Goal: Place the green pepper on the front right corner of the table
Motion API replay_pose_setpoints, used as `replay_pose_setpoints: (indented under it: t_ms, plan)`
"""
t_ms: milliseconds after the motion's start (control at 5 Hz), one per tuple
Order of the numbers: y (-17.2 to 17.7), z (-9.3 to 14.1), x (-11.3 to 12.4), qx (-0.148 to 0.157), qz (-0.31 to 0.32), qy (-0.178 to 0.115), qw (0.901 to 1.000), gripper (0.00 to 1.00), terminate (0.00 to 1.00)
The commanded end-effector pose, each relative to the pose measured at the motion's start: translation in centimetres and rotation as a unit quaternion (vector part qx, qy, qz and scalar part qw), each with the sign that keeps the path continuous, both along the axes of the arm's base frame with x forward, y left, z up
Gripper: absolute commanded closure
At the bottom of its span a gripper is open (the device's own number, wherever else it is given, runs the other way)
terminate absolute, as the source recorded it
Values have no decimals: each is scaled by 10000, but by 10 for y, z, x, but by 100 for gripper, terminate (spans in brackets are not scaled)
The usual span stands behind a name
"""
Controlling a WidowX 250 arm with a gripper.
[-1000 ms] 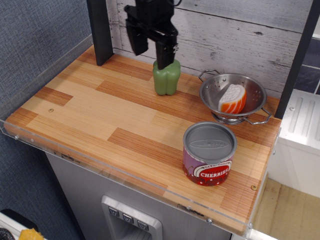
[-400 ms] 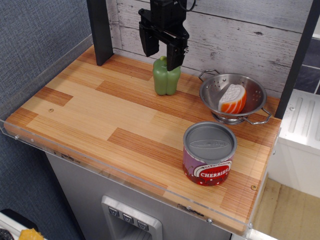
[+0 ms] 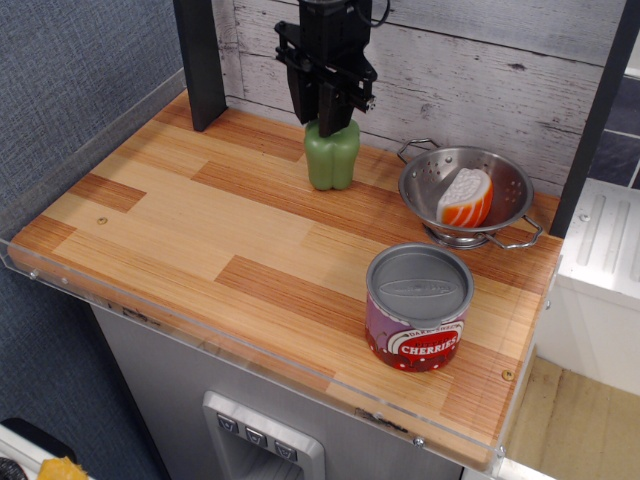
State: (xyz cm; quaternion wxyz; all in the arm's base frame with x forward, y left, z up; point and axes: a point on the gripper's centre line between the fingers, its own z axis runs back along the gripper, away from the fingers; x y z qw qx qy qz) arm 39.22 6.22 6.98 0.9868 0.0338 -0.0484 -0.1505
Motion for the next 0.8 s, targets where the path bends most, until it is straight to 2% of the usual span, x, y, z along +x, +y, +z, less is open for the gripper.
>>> replay_pose_setpoints:
  t_ms: [0, 200, 400, 600]
  plan:
    - [-4, 14, 6, -181, -145, -311, 9992, 100, 0]
    - [-2, 20, -2, -157, -31, -241, 9996, 100, 0]
    - [10, 29, -20, -29, 526, -145, 9985, 100, 0]
    - [27, 38, -45, 130, 1144, -24, 9933, 100, 0]
